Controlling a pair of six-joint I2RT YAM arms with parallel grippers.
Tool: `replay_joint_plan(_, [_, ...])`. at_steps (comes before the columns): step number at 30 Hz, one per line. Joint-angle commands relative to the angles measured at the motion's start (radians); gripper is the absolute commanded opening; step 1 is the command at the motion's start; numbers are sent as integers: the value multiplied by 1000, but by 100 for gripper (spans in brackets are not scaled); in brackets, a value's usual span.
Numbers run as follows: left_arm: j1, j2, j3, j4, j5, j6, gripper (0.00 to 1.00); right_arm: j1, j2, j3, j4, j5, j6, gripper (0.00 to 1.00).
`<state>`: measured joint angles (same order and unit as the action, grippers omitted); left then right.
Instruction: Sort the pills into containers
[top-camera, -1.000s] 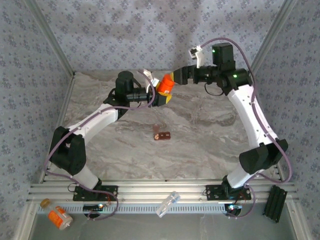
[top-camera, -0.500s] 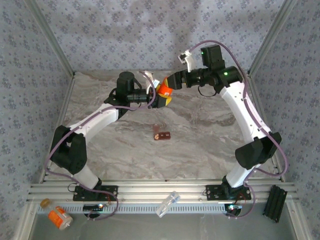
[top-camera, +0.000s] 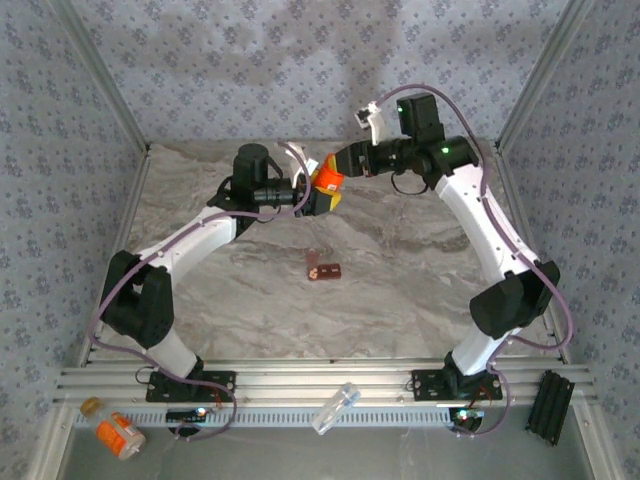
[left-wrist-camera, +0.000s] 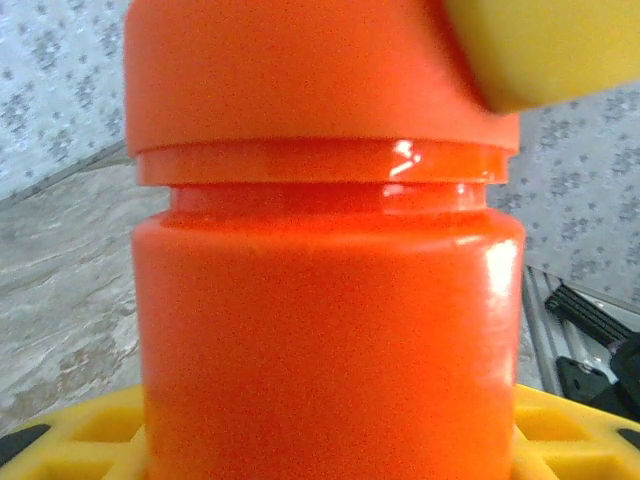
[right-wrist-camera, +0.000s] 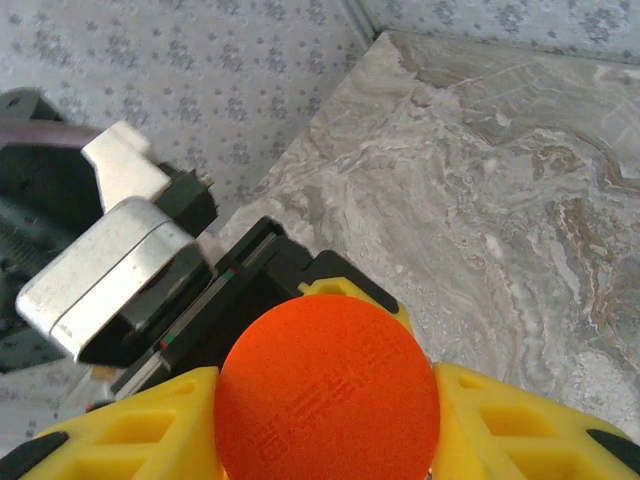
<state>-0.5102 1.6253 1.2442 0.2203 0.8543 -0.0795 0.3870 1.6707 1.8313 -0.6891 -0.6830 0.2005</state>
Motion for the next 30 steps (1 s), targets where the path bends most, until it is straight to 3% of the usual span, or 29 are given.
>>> replay_joint_plan(1, [-11, -17, 19, 75, -58, 27, 0, 38, -14, -63, 40, 128, 144, 45])
replay_joint_plan(7, [-38, -34, 12, 41, -182, 104, 0, 96, 3, -79, 48, 326, 311, 45])
replay_joint_plan(14, [-71, -48, -22, 66, -329, 174, 0, 144, 14, -85, 83, 464, 447, 45])
replay_joint_plan(21, [-72, -47, -47, 117, -344, 152, 0, 144, 14, -83, 111, 439, 484, 48])
replay_joint_plan(30, [-61, -44, -61, 143, -347, 120, 0, 77, -43, -125, 192, 361, 513, 64])
